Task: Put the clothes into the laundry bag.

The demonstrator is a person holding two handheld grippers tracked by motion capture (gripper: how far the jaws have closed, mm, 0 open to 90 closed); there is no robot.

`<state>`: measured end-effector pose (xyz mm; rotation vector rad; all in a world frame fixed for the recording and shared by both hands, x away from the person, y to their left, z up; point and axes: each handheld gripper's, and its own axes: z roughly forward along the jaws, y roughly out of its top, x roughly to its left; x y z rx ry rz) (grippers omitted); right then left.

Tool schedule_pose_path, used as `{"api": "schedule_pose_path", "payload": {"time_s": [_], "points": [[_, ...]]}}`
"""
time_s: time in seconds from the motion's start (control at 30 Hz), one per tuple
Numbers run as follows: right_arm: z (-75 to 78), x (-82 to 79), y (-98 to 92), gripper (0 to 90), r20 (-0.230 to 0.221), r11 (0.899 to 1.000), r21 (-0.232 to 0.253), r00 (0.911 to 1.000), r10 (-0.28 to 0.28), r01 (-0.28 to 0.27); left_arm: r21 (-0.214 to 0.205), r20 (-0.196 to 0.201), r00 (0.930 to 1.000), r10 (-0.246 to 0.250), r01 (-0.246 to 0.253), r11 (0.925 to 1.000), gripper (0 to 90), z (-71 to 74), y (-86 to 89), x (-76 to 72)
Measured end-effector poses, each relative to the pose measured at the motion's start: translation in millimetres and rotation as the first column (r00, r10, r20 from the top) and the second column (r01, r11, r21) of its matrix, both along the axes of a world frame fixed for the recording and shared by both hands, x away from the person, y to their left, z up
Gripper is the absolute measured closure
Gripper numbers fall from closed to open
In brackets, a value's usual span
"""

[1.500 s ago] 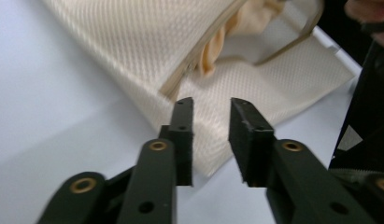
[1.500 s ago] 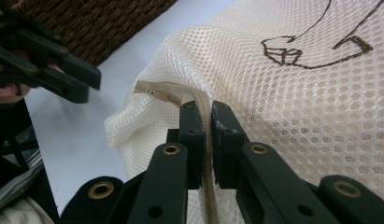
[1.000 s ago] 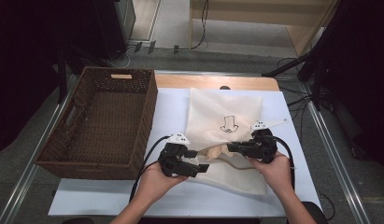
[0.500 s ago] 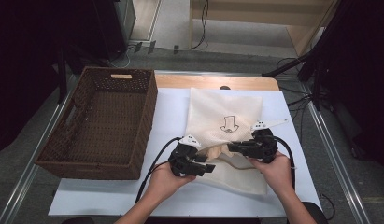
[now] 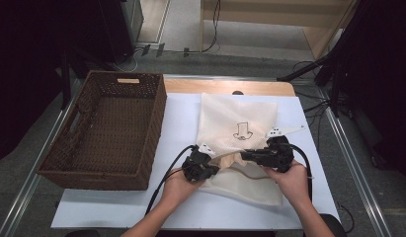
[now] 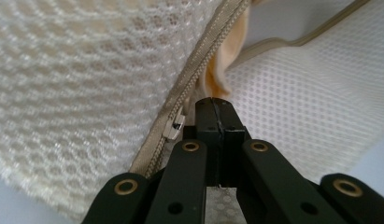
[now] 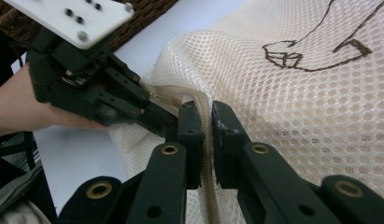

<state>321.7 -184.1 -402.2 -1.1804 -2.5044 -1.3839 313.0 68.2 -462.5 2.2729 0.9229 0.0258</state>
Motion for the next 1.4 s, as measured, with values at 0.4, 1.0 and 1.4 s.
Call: {"api": "schedule_pose_path", "payload": {"time_s": [0.4,1.0,1.4], "points": [[0.0,1.1,0.2,84.0,0.0,1.0,0.0,0.9999,-0.011,0.011,-0.023,0.067,0.9972,-0.034,0.036,0.9991,90.0,12.0,-36.2,11.1],[-2.5,4.1,-1.0,86.5,-0.039,0.999,-0.007,0.9986,-0.037,0.036,-0.045,0.127,0.9889,0.077,-0.071,0.9964,90.0,8.2,-61.6,43.8],[-17.1,11.2,8.6,86.4,-0.039,0.999,-0.043,0.9988,-0.029,0.027,-0.016,0.058,0.9948,0.083,-0.082,0.9965,87.8,0.4,-45.4,57.0]]}}
